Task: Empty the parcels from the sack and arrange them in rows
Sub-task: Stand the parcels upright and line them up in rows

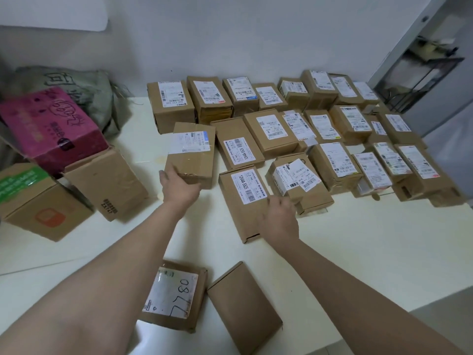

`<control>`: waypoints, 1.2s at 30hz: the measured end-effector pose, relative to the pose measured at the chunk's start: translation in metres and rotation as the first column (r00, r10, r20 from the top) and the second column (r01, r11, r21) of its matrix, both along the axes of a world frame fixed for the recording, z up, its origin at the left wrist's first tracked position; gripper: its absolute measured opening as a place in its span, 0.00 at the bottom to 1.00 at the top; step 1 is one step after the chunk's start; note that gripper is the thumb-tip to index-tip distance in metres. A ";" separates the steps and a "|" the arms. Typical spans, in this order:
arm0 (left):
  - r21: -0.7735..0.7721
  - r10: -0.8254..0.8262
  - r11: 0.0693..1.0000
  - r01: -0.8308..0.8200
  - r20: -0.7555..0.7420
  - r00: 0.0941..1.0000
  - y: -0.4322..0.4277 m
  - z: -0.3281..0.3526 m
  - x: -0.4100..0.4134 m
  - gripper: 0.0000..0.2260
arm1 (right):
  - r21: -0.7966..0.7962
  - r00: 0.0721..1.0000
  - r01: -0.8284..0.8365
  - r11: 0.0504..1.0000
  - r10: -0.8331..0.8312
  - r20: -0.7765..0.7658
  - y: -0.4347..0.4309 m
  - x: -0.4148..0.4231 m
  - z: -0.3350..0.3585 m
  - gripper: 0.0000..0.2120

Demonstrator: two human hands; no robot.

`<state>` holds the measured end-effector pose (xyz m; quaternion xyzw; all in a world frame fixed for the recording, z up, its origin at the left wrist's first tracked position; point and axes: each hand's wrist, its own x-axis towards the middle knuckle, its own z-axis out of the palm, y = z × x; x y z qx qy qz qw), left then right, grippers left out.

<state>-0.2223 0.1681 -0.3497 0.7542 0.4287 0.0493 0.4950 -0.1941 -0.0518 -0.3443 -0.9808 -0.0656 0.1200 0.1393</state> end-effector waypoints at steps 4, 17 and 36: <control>0.110 -0.039 0.993 0.040 -0.018 0.999 0.000 0.001 -0.009 0.25 | 0.027 0.986 -0.169 0.985 0.169 -0.005 0.021 -0.009 -0.003 0.22; 0.738 0.393 0.596 -0.318 0.078 0.916 0.099 0.058 -0.102 0.32 | 0.313 0.809 -0.564 0.764 0.588 0.023 0.189 -0.021 0.030 0.31; 0.256 0.245 0.934 -0.247 0.042 0.969 0.188 0.029 -0.194 0.53 | 0.301 0.958 -0.284 0.910 0.283 0.049 0.227 -0.078 0.026 0.24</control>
